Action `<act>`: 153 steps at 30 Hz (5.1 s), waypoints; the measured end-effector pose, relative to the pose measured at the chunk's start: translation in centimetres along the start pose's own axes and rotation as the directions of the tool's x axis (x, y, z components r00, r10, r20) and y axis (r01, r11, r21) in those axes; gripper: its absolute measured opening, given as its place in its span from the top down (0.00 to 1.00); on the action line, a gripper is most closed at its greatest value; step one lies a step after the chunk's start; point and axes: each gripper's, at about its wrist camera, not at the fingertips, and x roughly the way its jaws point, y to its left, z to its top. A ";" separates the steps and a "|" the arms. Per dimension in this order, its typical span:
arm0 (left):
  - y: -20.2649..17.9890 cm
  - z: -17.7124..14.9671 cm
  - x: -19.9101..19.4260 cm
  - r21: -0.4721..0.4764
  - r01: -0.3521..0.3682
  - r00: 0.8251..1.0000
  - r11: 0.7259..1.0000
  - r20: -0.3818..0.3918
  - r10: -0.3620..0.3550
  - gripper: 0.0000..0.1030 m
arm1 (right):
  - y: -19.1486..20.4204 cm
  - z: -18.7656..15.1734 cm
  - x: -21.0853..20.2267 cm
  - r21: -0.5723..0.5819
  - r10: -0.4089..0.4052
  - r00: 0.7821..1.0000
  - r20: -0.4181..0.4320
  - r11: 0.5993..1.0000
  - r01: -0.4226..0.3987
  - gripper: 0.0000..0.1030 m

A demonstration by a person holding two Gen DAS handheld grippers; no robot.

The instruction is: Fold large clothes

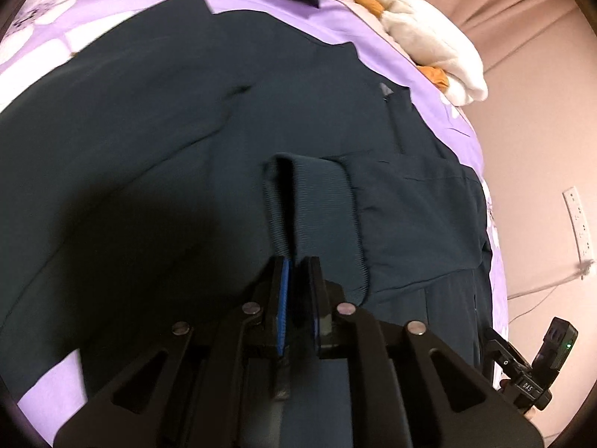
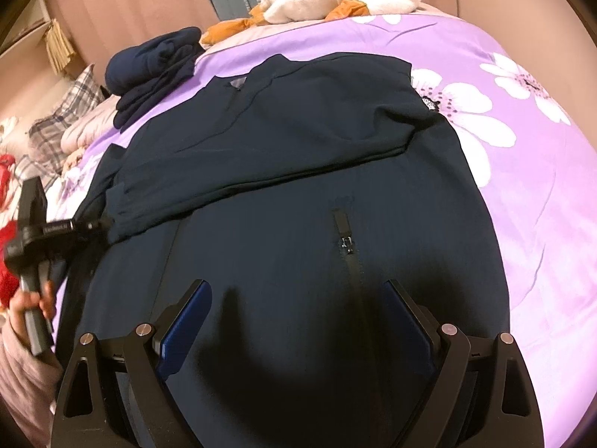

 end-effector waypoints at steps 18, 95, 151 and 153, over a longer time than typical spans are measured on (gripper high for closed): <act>-6.4 2.3 0.8 0.133 -0.058 0.994 0.989 0.099 0.045 0.76 | 1.9 7.3 3.5 -0.087 -0.007 0.994 0.106 0.996 0.017 0.11; 26.2 -18.1 -23.8 -0.744 0.297 0.830 0.598 0.511 0.224 0.79 | 8.6 -5.9 -7.3 -0.068 0.149 0.989 0.006 0.987 -0.149 0.11; -24.0 -0.6 1.0 0.258 0.020 0.988 0.966 0.143 -0.059 0.49 | -3.6 -8.2 -6.7 0.189 0.066 0.996 0.054 0.979 -0.075 0.11; -23.9 -1.1 0.3 0.276 0.049 0.987 0.960 0.135 -0.089 0.49 | -3.7 -8.1 -6.6 0.194 0.069 0.996 0.047 0.978 -0.077 0.11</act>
